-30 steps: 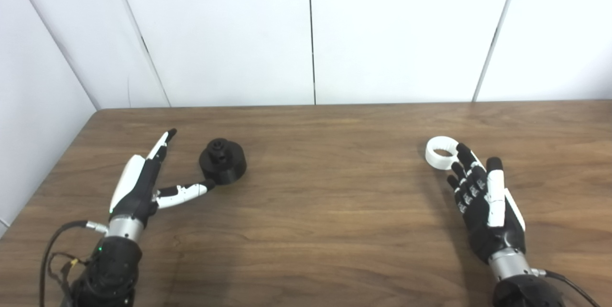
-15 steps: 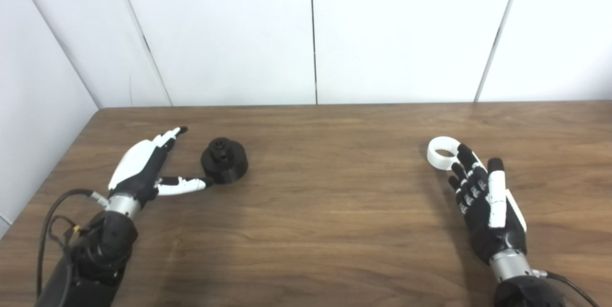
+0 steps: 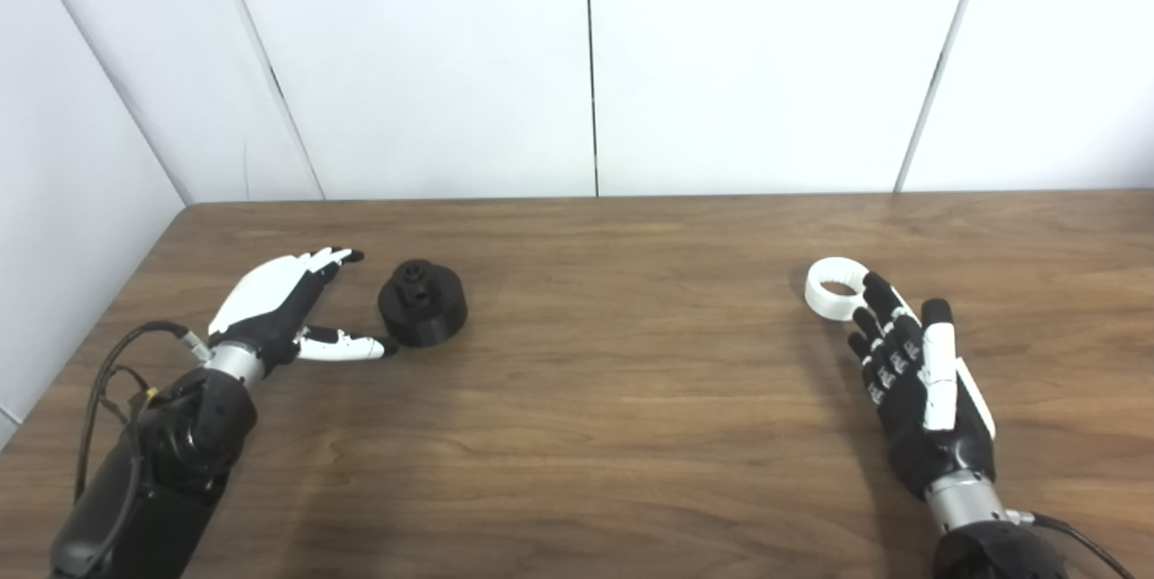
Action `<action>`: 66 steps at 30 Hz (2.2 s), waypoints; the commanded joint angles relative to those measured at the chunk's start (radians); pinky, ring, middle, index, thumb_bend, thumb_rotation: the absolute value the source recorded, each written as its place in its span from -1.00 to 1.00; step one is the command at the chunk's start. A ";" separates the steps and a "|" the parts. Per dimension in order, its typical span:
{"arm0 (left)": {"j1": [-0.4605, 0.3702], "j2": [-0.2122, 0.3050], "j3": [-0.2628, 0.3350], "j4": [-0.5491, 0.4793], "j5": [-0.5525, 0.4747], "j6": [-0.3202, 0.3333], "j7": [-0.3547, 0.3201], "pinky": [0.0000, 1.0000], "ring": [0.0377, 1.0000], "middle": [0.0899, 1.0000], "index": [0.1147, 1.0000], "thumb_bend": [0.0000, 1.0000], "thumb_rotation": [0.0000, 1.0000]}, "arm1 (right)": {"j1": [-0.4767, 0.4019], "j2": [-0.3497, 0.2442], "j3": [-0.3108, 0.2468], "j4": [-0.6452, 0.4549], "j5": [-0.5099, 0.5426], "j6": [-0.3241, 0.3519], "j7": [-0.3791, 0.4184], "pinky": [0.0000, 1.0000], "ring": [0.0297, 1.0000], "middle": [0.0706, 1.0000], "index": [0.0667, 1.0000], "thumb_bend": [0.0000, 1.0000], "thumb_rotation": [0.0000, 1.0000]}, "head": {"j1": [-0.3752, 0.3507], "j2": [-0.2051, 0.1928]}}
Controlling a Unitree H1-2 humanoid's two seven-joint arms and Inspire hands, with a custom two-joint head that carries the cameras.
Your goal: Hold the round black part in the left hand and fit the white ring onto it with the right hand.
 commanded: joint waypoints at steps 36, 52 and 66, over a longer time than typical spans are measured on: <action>-0.153 0.031 -0.061 0.078 0.046 -0.017 -0.055 0.95 1.00 0.95 0.75 1.00 -0.05 | -0.022 0.007 0.002 -0.044 -0.001 -0.029 -0.007 1.00 0.98 0.98 0.85 0.26 1.00 | -0.006 0.002; -0.185 0.020 -0.088 0.110 0.039 -0.020 -0.072 0.90 1.00 0.96 0.72 1.00 -0.03 | -0.019 0.010 -0.004 -0.042 -0.006 -0.036 -0.014 1.00 0.97 0.96 0.83 0.27 1.00 | -0.011 0.000; -0.209 0.010 -0.111 0.127 0.045 -0.027 -0.080 0.92 1.00 0.97 0.70 1.00 -0.03 | -0.011 0.014 -0.008 -0.053 -0.002 -0.032 -0.016 1.00 0.99 0.98 0.85 0.27 1.00 | -0.020 -0.001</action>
